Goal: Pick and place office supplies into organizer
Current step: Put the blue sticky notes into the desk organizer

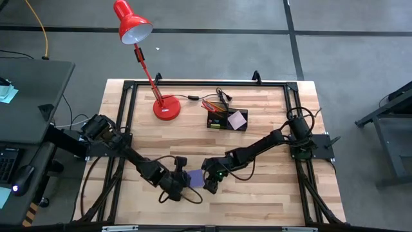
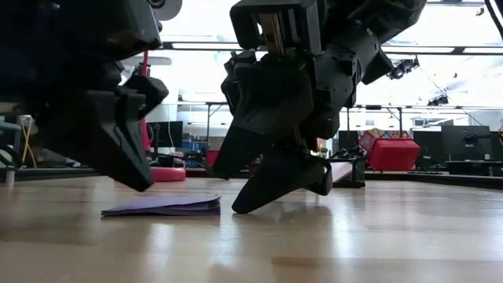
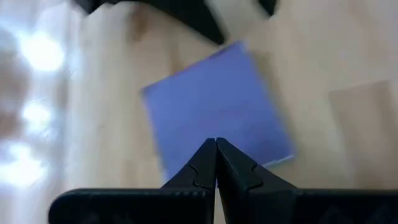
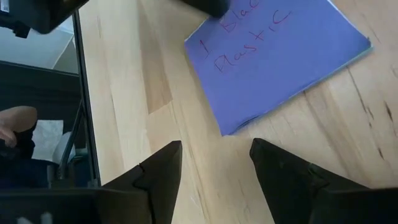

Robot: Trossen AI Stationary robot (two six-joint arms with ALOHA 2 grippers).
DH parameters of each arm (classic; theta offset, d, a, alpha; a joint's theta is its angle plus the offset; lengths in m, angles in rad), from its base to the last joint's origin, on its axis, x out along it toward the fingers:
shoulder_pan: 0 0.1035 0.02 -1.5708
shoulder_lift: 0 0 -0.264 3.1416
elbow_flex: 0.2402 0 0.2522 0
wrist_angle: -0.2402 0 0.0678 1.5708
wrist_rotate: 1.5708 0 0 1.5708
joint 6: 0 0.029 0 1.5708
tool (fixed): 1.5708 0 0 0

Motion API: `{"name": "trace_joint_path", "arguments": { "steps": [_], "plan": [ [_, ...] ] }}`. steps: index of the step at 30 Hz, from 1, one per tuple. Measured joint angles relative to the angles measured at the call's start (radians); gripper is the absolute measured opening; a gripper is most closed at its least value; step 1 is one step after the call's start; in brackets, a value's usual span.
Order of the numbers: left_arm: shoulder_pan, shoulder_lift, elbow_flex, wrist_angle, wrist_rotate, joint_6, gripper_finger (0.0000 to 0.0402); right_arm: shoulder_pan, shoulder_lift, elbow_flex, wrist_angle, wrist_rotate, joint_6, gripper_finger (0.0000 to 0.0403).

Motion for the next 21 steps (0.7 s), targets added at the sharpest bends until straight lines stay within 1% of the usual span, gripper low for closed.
{"name": "trace_joint_path", "arguments": {
  "steps": [1, 3, 6, 10, 21],
  "plan": [
    [-0.009, 0.000, 0.018, -0.049, -0.023, -0.012, 0.0000, 0.000, 0.000, 0.000, 0.001, 0.001, -0.001, 0.0200],
    [-0.018, 0.005, 0.040, -0.056, -0.045, -0.015, 0.0000, 0.000, 0.001, -0.001, 0.004, 0.003, 0.000, 0.0200],
    [-0.015, 0.010, 0.040, -0.063, -0.015, -0.020, 0.0000, 0.000, 0.001, -0.001, 0.004, 0.007, -0.004, 0.0201],
    [-0.014, 0.037, 0.039, -0.085, -0.012, -0.045, 0.0000, -0.003, 0.001, -0.001, 0.004, 0.013, -0.004, 0.0202],
    [-0.014, 0.075, 0.044, -0.029, -0.025, -0.054, 0.0000, -0.049, 0.002, -0.003, 0.012, 0.009, 0.039, 0.0202]
  ]
}}
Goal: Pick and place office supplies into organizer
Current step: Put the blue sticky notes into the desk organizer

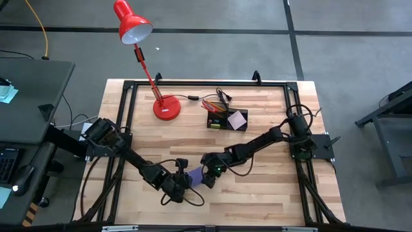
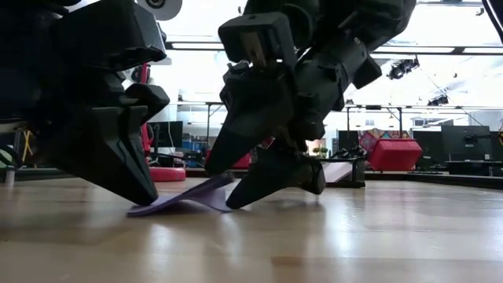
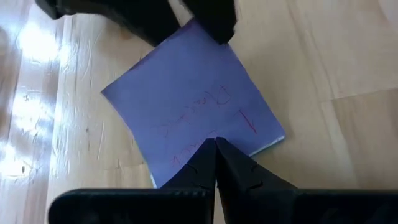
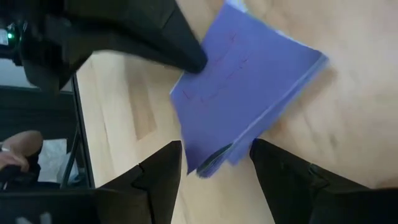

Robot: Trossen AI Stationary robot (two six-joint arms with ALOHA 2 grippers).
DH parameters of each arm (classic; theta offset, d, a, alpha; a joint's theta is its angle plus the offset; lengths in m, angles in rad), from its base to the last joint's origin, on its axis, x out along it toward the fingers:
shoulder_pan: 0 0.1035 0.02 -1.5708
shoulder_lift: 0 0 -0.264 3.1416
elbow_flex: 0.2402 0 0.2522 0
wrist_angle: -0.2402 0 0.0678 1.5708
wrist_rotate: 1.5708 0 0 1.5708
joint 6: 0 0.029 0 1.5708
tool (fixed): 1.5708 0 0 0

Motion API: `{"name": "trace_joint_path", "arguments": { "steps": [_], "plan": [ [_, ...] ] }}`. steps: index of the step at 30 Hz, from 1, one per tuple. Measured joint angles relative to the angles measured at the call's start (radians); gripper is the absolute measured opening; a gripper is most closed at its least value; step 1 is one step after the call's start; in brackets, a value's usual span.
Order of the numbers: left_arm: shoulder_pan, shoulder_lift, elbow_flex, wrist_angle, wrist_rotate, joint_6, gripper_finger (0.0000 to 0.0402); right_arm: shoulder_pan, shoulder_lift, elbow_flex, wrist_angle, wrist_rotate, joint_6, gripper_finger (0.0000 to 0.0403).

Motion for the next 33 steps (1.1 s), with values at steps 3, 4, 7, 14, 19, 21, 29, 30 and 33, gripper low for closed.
{"name": "trace_joint_path", "arguments": {
  "steps": [3, 4, 7, 14, 19, 21, 29, 30, 33],
  "plan": [
    [0.000, 0.000, 0.000, 0.000, 0.000, 0.001, 0.0000, -0.003, 0.000, 0.000, 0.013, 0.000, 0.003, 0.0202],
    [0.000, 0.001, -0.001, 0.000, -0.001, 0.003, 0.0000, -0.004, 0.000, -0.002, 0.030, -0.005, -0.001, 0.0202],
    [0.000, 0.001, -0.001, 0.000, 0.000, 0.006, 0.0000, -0.002, 0.004, -0.004, 0.098, -0.015, -0.014, 0.0202],
    [0.006, 0.002, -0.002, 0.014, 0.006, 0.019, 0.0000, -0.003, 0.010, -0.005, 0.171, -0.009, -0.008, 0.0202],
    [0.006, 0.003, -0.002, 0.015, 0.005, 0.021, 0.0000, 0.000, 0.009, -0.004, 0.148, -0.016, -0.024, 0.0202],
    [0.006, 0.003, -0.002, 0.015, 0.002, 0.020, 0.0000, 0.000, 0.008, -0.004, 0.145, -0.016, -0.027, 0.0198],
    [0.005, 0.006, -0.004, 0.033, -0.025, 0.021, 0.0000, 0.001, 0.006, -0.002, 0.141, 0.000, -0.054, 0.0070],
    [0.005, 0.006, -0.004, 0.043, -0.032, 0.023, 0.0001, 0.001, 0.005, -0.002, 0.138, 0.001, -0.062, 0.0039],
    [0.005, 0.009, -0.006, 0.070, -0.056, 0.034, 0.0001, 0.001, 0.003, -0.001, 0.131, 0.030, -0.082, 0.0013]
  ]
}}
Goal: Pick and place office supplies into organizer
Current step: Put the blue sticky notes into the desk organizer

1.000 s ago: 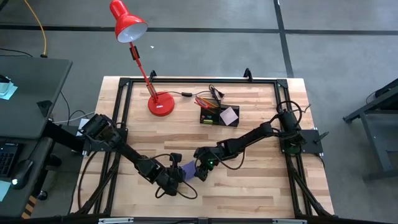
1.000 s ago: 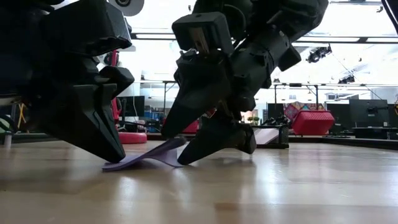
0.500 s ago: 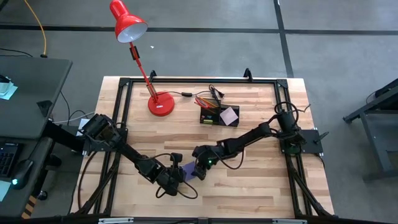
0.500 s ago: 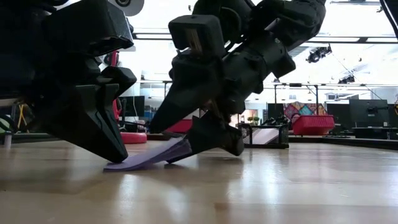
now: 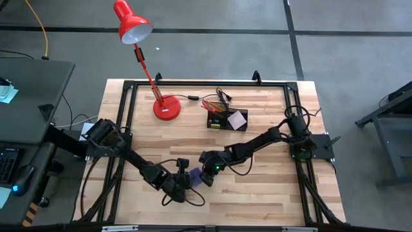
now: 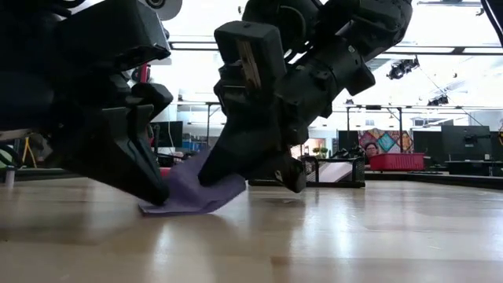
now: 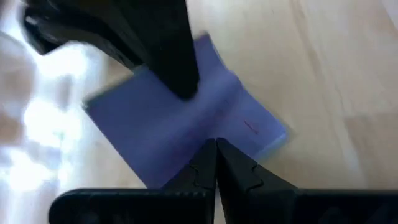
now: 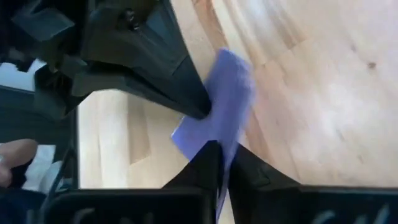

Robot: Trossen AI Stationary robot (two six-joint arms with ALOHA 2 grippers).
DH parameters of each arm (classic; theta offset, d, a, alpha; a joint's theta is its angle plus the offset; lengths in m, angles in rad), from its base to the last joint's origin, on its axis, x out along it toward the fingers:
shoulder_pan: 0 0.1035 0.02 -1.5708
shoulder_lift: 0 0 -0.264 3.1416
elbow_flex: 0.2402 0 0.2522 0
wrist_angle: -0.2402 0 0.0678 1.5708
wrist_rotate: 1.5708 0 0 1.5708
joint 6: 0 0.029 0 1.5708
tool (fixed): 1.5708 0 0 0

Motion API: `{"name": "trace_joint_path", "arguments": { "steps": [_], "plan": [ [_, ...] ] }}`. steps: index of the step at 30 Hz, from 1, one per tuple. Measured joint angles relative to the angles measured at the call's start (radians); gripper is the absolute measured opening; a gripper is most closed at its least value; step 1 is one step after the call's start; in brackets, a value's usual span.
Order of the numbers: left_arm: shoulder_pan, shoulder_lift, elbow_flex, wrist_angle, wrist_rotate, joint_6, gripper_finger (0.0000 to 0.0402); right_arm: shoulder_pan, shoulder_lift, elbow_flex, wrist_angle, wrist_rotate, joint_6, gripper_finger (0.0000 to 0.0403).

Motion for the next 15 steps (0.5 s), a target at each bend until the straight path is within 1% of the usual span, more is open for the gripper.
{"name": "trace_joint_path", "arguments": {
  "steps": [4, 6, 9, 12, 13, 15],
  "plan": [
    [-0.038, -0.006, 0.000, 0.007, -0.106, -0.012, 0.0001, 0.018, -0.004, -0.015, -0.022, 0.033, -0.037, 0.0003],
    [-0.078, -0.014, 0.000, 0.024, -0.175, -0.027, 0.0003, 0.033, -0.020, -0.043, -0.019, 0.040, -0.048, 0.0002],
    [-0.153, -0.023, -0.009, 0.093, -0.289, -0.029, 0.0007, 0.058, -0.074, -0.101, 0.020, 0.103, -0.060, 0.0001],
    [-0.210, -0.039, -0.041, 0.229, -0.345, 0.037, 0.0010, 0.081, -0.159, -0.194, 0.110, 0.175, -0.071, 0.0001],
    [-0.218, -0.045, -0.060, 0.308, -0.349, 0.090, 0.0010, 0.087, -0.191, -0.230, 0.147, 0.204, -0.077, 0.0001],
    [-0.224, -0.062, -0.106, 0.491, -0.317, 0.217, 0.0009, 0.095, -0.263, -0.302, 0.208, 0.255, -0.089, 0.0001]
  ]
}}
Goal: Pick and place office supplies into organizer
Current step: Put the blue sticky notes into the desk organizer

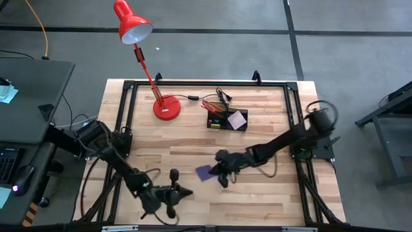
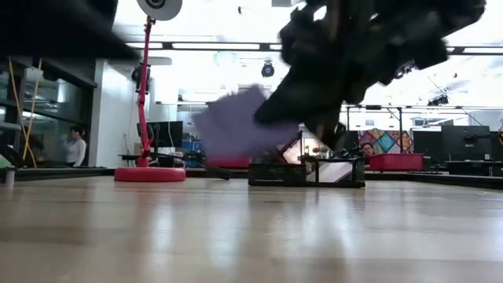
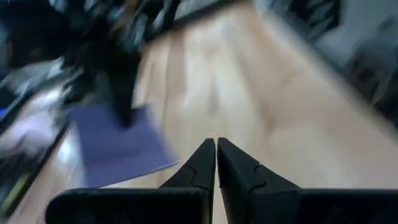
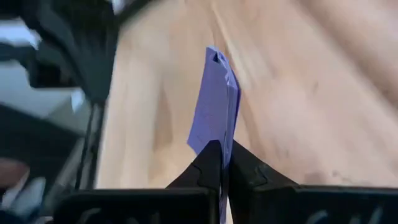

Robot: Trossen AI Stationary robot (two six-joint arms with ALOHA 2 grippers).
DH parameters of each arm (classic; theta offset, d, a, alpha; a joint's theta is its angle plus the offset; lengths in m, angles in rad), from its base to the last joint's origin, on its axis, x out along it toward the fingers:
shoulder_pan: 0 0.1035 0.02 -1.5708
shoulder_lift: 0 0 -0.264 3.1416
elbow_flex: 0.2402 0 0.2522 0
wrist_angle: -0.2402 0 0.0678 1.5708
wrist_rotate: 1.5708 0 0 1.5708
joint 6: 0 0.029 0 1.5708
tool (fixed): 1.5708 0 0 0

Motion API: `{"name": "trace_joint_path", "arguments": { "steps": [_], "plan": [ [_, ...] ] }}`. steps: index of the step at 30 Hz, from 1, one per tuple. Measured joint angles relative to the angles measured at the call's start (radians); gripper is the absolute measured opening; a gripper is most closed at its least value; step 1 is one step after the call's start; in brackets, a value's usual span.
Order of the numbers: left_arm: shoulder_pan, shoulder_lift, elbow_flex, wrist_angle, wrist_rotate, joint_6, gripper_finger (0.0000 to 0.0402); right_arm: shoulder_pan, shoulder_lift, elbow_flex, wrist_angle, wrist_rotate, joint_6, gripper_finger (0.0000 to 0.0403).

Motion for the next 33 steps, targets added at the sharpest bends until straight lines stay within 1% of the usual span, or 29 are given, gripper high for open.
{"name": "trace_joint_path", "arguments": {
  "steps": [2, 5, 6, 8, 11, 13, 15, 18, 19, 22, 25, 27, 29, 33],
  "plan": [
    [0.004, -0.020, -0.058, 0.214, 0.063, 0.122, 0.0008, 0.005, -0.085, -0.069, 0.042, 0.066, -0.019, 0.0001],
    [0.028, -0.023, -0.154, 0.549, 0.216, 0.309, 0.0003, 0.006, -0.221, -0.168, 0.064, 0.178, -0.060, 0.0000],
    [0.041, -0.022, -0.186, 0.640, 0.274, 0.346, 0.0002, 0.004, -0.273, -0.198, 0.059, 0.207, -0.069, 0.0000],
    [0.078, -0.022, -0.239, 0.787, 0.382, 0.370, 0.0001, -0.009, -0.374, -0.247, 0.030, 0.258, -0.080, 0.0000],
    [0.129, -0.022, -0.305, 0.909, 0.465, 0.400, 0.0003, -0.048, -0.536, -0.293, -0.131, 0.332, -0.064, 0.0000],
    [0.163, -0.022, -0.332, 0.943, 0.525, 0.411, 0.0002, -0.093, -0.635, -0.294, -0.295, 0.353, -0.060, 0.0000],
    [0.197, -0.022, -0.348, 0.947, 0.604, 0.412, 0.0001, -0.158, -0.716, -0.272, -0.450, 0.344, -0.040, 0.0000],
    [0.228, -0.022, -0.348, 0.954, 0.642, 0.406, 0.0001, -0.280, -0.793, -0.240, -0.624, 0.313, -0.052, 0.0000],
    [0.233, -0.022, -0.348, 0.953, 0.642, 0.406, 0.0002, -0.328, -0.804, -0.227, -0.660, 0.273, -0.061, 0.0000],
    [0.233, -0.022, -0.348, 0.957, 0.644, 0.406, 0.0003, -0.481, -0.801, -0.200, -0.724, 0.108, -0.076, 0.0000],
    [0.230, -0.022, -0.348, 0.983, 0.697, 0.418, 0.0001, -0.603, -0.745, -0.191, -0.727, -0.027, -0.107, 0.0000],
    [0.230, -0.022, -0.348, 0.987, 0.706, 0.418, 0.0001, -0.661, -0.694, -0.176, -0.760, -0.072, -0.130, 0.0000],
    [0.231, -0.022, -0.347, 0.994, 0.711, 0.413, 0.0003, -0.700, -0.647, -0.158, -0.809, -0.076, -0.153, 0.0000],
    [0.231, -0.022, -0.347, 1.001, 0.765, 0.423, 0.0003, -0.737, -0.562, -0.128, -0.810, -0.110, -0.181, 0.0000]
  ]
}}
